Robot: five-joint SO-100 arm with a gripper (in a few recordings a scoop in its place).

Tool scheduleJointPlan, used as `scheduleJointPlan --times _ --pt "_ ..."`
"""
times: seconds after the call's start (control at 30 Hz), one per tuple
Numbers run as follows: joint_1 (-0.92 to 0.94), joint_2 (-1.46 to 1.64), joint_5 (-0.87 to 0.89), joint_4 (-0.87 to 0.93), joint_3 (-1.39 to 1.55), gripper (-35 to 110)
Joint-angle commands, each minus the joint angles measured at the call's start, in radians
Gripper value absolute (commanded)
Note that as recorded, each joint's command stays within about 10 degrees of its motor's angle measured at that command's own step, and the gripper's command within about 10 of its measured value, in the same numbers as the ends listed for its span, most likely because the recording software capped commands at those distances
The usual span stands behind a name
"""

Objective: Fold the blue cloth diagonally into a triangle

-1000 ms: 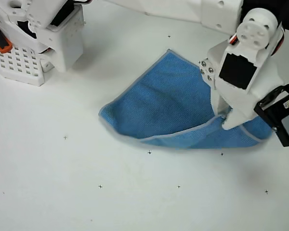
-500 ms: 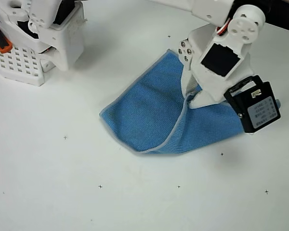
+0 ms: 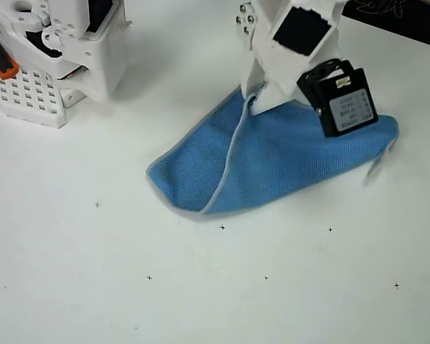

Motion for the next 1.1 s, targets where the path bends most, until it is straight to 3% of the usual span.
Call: scheduleJointPlan --times 0.0,0.43,0.83,1.07 --pt "-0.029 0.121 0.048 -0.044 0.074 0" --pt "-0.055 0.086 0.066 -0.325 0.322 0" --pt "-0.137 -0.184 0.114 -0.342 0.117 0" --pt "-0.158 -0.193 0.152 -0.368 0.127 0"
